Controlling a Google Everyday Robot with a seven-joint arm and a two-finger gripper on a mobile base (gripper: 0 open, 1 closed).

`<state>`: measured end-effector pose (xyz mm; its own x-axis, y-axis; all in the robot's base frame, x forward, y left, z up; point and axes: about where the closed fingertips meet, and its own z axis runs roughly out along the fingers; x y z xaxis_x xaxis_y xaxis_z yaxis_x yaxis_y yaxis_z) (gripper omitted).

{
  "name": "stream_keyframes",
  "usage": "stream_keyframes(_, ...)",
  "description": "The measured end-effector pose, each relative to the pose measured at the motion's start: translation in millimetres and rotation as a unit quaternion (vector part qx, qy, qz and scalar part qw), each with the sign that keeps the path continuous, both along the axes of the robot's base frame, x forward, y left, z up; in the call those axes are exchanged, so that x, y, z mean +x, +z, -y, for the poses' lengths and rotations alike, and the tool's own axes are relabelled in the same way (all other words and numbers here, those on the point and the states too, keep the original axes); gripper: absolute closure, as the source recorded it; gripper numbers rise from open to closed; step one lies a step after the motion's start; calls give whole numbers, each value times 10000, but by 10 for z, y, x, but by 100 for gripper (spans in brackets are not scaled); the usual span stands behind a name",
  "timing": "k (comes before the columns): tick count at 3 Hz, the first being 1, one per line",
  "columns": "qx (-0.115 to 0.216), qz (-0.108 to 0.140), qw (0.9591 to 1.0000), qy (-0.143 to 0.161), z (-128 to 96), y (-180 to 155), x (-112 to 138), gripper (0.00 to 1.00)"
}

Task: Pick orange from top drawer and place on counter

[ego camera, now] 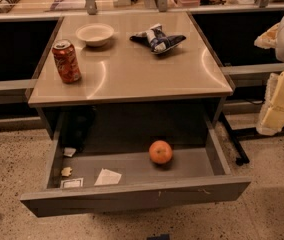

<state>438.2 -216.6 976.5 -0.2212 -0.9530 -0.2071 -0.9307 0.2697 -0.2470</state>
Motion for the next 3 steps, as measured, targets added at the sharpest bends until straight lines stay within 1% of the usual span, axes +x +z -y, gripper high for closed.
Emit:
stream_keyframes(1,0,0,10000,0,0,0,0,0)
stream_keyframes(2,0,0,10000,0,0,0,0,12)
stream_keyframes(3,320,62,9995,-57,-25,-152,92,36)
